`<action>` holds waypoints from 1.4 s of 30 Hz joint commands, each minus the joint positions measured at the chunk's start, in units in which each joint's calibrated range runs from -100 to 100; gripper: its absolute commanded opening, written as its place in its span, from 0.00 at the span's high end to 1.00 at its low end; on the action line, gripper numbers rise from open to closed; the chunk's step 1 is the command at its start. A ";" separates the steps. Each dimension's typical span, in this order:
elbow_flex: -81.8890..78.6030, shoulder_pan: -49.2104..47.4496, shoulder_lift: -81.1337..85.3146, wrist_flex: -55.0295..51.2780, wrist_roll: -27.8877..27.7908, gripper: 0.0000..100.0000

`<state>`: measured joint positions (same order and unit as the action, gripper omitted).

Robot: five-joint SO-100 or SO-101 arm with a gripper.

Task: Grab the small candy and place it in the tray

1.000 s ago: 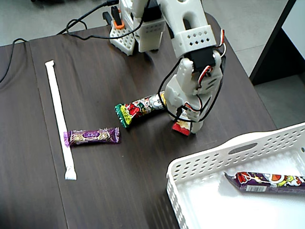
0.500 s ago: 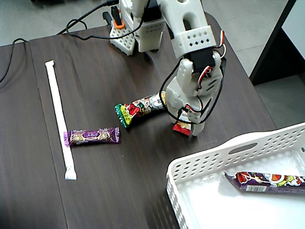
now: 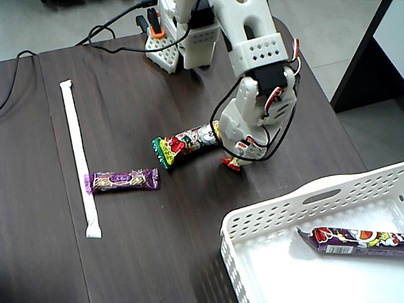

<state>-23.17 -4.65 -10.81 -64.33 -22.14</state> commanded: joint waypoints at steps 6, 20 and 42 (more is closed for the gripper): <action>13.12 -0.17 1.64 -5.10 -0.06 0.99; 34.03 0.05 0.05 -15.03 4.93 0.99; 23.81 -3.63 -8.99 -17.94 5.98 0.79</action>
<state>0.58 -8.17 -20.90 -80.46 -15.75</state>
